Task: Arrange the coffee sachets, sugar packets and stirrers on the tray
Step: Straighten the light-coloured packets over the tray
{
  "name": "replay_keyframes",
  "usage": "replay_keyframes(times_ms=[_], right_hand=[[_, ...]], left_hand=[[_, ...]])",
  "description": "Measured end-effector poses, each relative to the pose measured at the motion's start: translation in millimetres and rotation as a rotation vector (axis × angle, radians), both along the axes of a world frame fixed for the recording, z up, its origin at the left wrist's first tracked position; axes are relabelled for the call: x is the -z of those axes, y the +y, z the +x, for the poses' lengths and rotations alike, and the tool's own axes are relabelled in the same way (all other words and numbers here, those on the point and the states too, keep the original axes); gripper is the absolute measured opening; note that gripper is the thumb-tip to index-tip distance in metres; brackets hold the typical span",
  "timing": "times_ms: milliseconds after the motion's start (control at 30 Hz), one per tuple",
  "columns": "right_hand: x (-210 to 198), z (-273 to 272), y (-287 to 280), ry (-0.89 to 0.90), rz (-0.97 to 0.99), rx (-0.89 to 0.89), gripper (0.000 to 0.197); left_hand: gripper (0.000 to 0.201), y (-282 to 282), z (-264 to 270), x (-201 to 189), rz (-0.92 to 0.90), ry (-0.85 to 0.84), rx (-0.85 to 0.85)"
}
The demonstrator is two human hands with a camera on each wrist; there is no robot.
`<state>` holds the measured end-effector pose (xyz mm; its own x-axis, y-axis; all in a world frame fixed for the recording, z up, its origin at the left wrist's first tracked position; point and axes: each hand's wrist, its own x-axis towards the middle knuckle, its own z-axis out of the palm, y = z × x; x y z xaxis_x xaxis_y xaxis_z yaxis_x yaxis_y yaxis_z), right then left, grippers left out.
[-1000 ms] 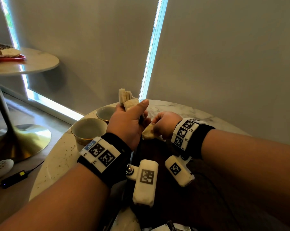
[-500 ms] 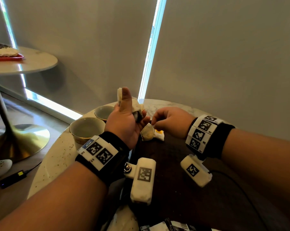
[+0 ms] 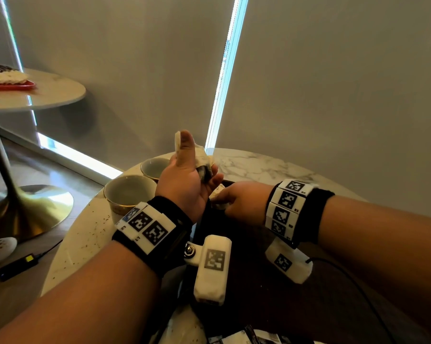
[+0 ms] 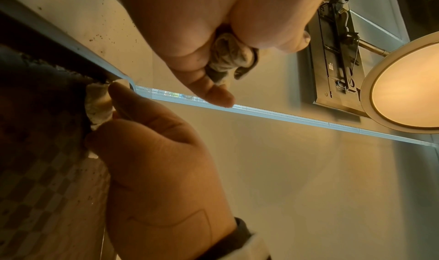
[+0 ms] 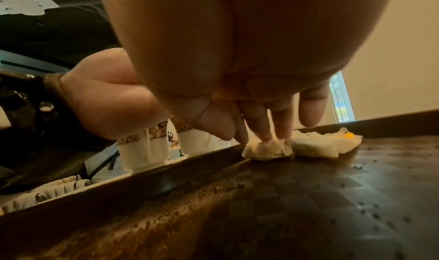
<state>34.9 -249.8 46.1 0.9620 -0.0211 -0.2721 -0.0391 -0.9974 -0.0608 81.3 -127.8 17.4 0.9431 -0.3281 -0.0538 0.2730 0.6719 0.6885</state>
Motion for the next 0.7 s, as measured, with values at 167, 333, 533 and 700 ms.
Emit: replay_keyframes(times_ms=[167,333,533,700], right_hand=[[3,5,4,0.069,-0.097,-0.028,0.044],[12,11,8,0.105,-0.214,-0.081,0.041],[17,17,4,0.065,-0.174,-0.073,0.036],[13,19,-10,-0.099,0.01,-0.008,0.033]], left_hand=[[0.066,0,0,0,0.007,0.005,-0.009],[0.068,0,-1,0,0.012,0.01,-0.021],[0.062,-1,-3,-3,0.003,0.018,0.001],[0.071,0,-3,-3,-0.024,0.089,0.006]])
